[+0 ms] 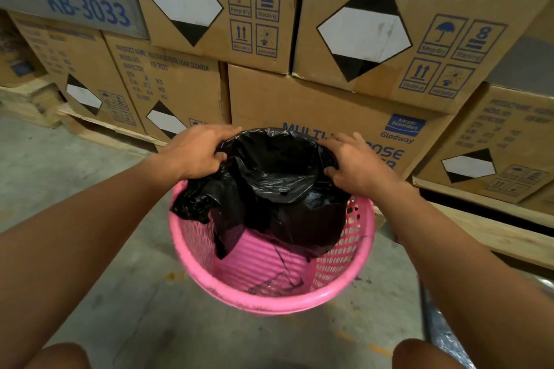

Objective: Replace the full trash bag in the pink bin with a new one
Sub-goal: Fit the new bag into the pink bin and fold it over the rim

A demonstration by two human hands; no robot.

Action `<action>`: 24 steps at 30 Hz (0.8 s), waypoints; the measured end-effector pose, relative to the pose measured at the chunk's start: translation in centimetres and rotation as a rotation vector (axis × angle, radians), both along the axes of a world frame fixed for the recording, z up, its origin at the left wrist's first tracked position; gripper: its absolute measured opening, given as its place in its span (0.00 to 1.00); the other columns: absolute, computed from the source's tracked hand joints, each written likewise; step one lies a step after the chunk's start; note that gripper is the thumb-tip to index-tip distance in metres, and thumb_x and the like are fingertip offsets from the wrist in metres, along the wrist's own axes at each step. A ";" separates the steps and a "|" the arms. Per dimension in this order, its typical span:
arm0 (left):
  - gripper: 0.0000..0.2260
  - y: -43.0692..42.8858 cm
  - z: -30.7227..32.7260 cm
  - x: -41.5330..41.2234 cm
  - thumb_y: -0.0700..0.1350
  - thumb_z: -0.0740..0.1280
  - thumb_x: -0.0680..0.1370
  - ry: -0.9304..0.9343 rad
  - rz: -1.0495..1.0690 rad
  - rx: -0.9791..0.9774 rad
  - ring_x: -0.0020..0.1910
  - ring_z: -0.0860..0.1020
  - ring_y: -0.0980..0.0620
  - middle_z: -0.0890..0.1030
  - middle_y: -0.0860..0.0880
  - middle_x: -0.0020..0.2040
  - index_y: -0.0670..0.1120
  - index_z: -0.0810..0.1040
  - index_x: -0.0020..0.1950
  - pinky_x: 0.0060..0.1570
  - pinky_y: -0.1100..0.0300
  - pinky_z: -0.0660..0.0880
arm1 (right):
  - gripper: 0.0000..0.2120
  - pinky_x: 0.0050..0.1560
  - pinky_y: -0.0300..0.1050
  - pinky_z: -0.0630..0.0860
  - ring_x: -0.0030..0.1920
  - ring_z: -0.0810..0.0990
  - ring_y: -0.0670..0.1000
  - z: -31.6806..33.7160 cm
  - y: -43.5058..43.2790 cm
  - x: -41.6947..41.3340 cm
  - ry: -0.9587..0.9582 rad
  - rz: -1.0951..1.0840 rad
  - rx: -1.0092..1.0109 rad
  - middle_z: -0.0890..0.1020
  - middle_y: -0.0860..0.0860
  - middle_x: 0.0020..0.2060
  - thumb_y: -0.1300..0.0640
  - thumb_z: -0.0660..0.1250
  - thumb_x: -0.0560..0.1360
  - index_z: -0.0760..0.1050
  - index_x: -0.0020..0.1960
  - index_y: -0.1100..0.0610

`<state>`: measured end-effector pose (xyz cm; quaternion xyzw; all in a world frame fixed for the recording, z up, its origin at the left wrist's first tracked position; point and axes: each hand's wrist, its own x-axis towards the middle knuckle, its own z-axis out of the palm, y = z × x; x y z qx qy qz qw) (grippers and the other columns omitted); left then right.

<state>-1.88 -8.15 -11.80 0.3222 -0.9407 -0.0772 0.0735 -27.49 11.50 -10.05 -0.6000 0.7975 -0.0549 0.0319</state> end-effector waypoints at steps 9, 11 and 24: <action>0.26 0.0 1.4 1.8 0.42 0.67 0.80 0.055 0.133 0.441 0.70 0.73 0.49 0.75 0.50 0.72 0.61 0.67 0.76 0.69 0.59 0.66 | 0.36 0.77 0.47 0.62 0.78 0.65 0.55 0.2 0.9 -0.9 -0.253 -0.128 0.113 0.69 0.52 0.77 0.61 0.69 0.77 0.59 0.82 0.53; 0.26 0.0 1.3 2.1 0.41 0.68 0.79 0.139 0.158 0.493 0.69 0.74 0.50 0.76 0.51 0.70 0.59 0.69 0.75 0.72 0.55 0.66 | 0.36 0.78 0.46 0.58 0.79 0.62 0.54 0.5 1.2 -1.0 -0.257 -0.119 0.126 0.66 0.52 0.79 0.62 0.68 0.77 0.59 0.82 0.54; 0.19 2.7 1.0 2.7 0.39 0.60 0.74 -0.021 0.070 -0.200 0.57 0.81 0.42 0.84 0.47 0.60 0.51 0.81 0.60 0.53 0.47 0.80 | 0.24 0.73 0.49 0.65 0.76 0.68 0.58 0.6 3.6 1.8 -0.206 -0.206 -0.069 0.73 0.53 0.75 0.53 0.66 0.81 0.70 0.76 0.57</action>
